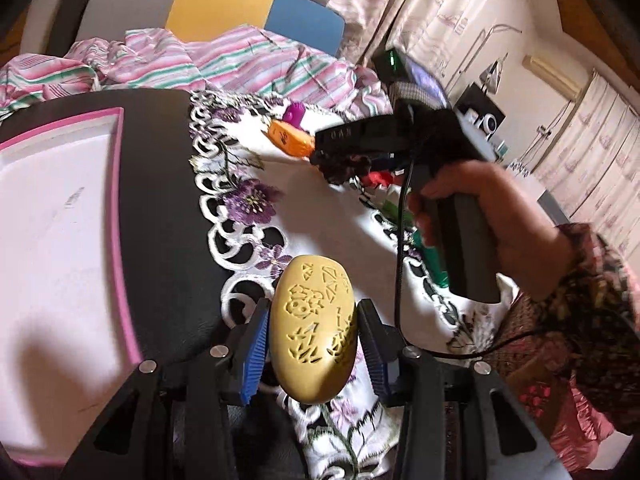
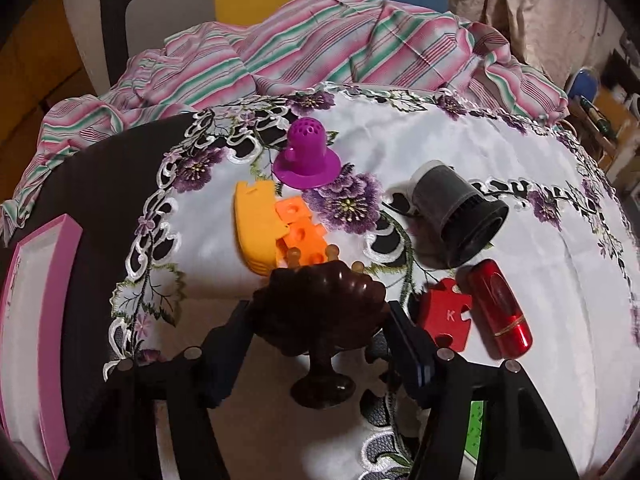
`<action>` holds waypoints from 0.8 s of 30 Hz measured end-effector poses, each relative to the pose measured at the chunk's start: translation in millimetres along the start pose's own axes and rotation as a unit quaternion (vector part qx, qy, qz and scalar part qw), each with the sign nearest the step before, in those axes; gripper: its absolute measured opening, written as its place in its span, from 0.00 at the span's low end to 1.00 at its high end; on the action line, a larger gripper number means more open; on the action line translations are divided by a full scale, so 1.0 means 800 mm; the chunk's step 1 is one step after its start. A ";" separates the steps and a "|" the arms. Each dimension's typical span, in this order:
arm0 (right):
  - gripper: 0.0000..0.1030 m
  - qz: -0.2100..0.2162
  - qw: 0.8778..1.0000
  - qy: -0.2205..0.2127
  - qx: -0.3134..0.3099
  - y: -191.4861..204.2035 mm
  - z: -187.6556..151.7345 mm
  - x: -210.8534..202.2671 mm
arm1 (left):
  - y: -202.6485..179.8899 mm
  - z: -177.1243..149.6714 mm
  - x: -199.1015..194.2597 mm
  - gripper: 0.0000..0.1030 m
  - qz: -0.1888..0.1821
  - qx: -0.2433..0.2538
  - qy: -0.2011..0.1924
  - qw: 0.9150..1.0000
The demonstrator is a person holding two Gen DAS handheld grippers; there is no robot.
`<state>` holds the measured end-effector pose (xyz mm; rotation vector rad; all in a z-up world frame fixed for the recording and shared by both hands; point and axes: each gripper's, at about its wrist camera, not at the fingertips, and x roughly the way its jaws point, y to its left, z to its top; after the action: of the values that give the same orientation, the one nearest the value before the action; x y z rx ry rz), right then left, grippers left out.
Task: Organize rigid objects
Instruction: 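Carry the sponge into the tray and open the left tool while the right tool carries the brown object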
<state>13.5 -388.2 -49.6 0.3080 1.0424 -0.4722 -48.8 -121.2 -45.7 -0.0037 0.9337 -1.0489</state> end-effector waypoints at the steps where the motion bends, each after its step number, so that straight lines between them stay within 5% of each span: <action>1: 0.64 0.000 1.000 0.001 0.003 0.000 0.000 0.001 | 0.003 0.000 -0.007 0.41 -0.001 -0.004 -0.005 1.000; 15: 0.64 0.042 0.997 -0.013 0.062 -0.025 -0.009 -0.021 | 0.083 0.007 -0.096 0.41 0.036 -0.079 -0.076 0.993; 24: 0.64 0.058 0.996 -0.044 0.052 -0.014 -0.010 -0.039 | 0.155 0.018 -0.113 0.41 0.086 -0.131 -0.084 0.984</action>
<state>-11.8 -387.2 -26.2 0.4348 0.9107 -0.4319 37.1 5.5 -29.4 -0.2239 0.8950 -0.7479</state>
